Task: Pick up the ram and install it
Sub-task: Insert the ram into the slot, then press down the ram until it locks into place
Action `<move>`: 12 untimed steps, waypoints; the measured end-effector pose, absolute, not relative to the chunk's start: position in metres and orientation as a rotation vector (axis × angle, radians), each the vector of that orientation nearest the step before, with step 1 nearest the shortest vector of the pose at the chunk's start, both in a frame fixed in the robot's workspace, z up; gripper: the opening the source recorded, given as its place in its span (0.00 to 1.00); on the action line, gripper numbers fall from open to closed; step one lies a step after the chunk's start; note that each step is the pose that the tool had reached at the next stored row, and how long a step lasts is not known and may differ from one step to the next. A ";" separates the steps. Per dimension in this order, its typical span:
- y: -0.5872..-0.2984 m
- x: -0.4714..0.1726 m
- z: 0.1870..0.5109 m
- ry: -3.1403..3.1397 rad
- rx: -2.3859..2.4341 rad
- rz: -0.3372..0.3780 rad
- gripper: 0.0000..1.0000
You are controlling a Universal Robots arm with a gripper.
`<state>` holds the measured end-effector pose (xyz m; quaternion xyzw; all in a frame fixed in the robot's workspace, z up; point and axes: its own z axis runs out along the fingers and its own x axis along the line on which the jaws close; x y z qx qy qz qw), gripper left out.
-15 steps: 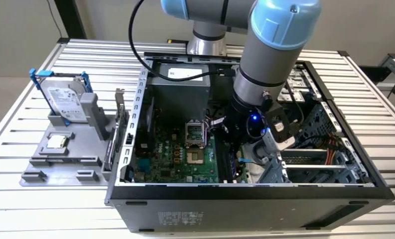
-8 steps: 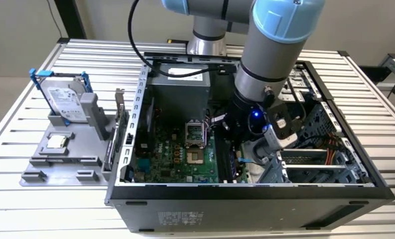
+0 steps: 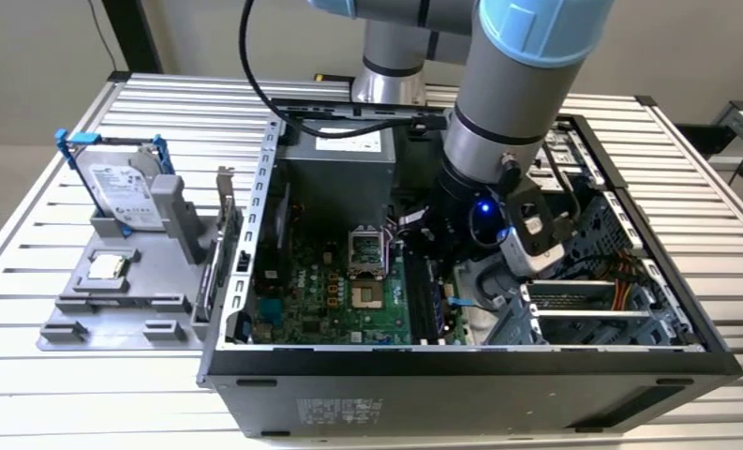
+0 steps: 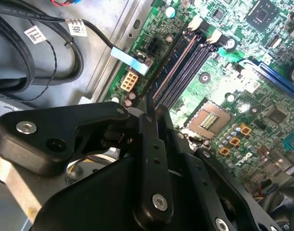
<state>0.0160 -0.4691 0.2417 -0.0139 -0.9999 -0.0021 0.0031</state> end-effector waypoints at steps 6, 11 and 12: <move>-0.469 0.016 0.245 -3.135 -0.044 -0.007 0.00; -0.469 0.016 0.247 -3.135 -0.044 -0.007 0.00; -0.469 0.016 0.248 -3.135 -0.044 -0.007 0.00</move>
